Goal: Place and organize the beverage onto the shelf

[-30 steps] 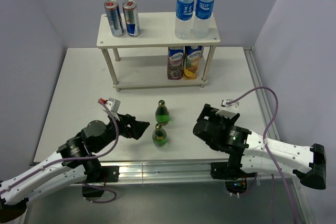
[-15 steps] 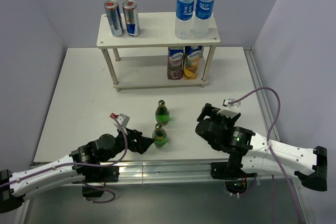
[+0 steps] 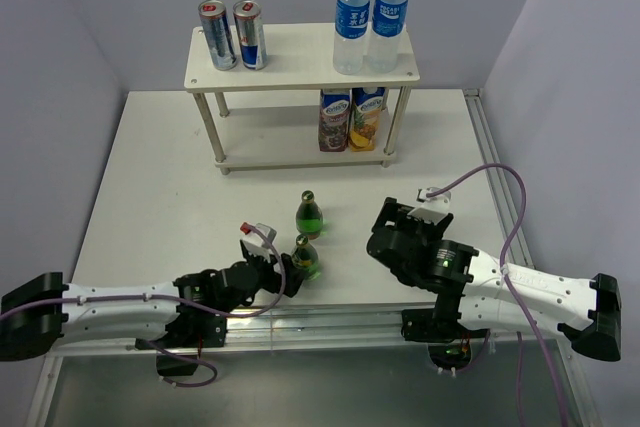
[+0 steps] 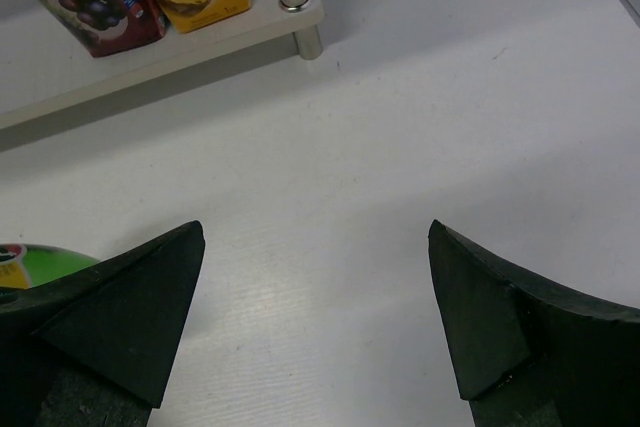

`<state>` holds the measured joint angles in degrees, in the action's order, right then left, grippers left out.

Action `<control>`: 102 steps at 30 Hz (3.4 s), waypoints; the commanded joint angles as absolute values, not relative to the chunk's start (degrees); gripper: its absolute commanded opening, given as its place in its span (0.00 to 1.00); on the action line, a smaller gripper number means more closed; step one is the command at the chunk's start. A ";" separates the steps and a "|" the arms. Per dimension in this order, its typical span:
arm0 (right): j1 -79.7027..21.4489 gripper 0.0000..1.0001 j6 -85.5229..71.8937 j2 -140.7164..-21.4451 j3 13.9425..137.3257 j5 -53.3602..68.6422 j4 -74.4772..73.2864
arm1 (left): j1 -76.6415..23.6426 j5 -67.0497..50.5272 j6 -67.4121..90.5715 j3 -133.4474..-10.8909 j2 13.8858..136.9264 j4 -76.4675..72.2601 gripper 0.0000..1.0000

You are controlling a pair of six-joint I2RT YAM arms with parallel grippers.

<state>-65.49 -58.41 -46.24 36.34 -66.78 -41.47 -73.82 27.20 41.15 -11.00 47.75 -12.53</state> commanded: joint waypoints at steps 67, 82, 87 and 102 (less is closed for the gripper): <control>-65.92 1.00 -50.71 -40.16 32.61 -65.48 -30.76 | -30.86 26.90 16.26 -51.30 83.12 -32.08 0.00; -65.92 1.00 -50.27 -42.10 32.26 -65.65 -29.36 | -23.64 24.08 15.21 -64.68 98.60 -30.50 0.00; -65.83 1.00 -50.36 -42.45 32.17 -65.65 -29.27 | -23.56 26.02 14.41 -66.71 100.98 -29.80 0.00; -65.83 1.00 -51.24 -42.19 32.17 -65.57 -30.23 | -23.12 31.64 13.27 -65.57 100.37 -29.97 0.99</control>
<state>-65.49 -50.26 -42.52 32.29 -64.58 -30.68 -23.64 28.62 13.98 -63.61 103.72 -23.07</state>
